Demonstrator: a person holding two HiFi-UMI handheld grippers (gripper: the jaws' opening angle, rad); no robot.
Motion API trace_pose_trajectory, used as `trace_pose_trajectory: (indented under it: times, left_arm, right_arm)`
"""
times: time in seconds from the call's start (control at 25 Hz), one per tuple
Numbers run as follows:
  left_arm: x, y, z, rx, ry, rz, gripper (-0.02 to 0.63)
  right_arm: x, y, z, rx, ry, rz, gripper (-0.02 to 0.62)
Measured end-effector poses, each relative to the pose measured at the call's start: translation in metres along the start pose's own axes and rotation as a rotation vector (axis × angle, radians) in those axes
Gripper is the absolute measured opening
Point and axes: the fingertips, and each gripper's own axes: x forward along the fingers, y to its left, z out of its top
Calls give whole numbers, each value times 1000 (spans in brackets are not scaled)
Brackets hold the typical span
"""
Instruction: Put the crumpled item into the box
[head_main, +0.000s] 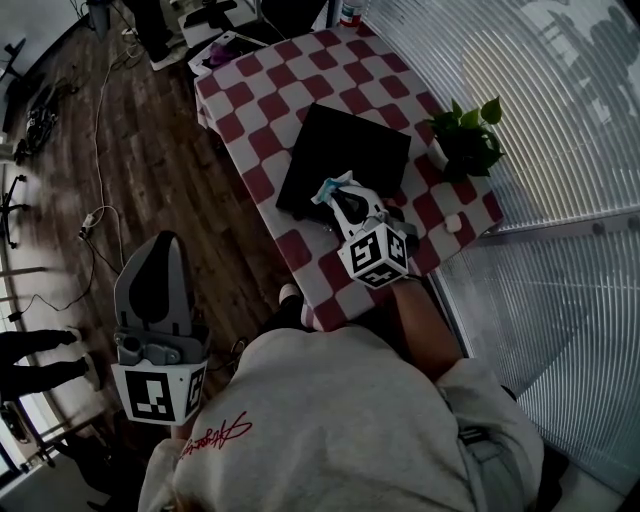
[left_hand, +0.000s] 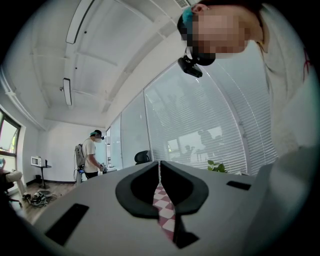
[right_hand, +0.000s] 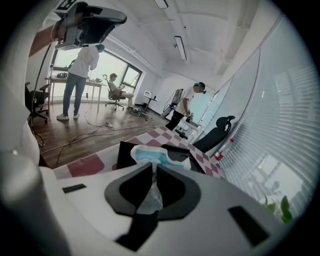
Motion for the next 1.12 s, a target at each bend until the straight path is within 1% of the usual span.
trace_pose_trajectory:
  times: [0.68, 1.12]
  left_arm:
    - [-7, 5, -1, 1, 8, 28, 25]
    - [-10, 6, -1, 1, 14, 33, 25]
  right_arm:
    - [12, 9, -8, -41, 54, 67, 37]
    - [21, 13, -13, -71, 96, 113, 37]
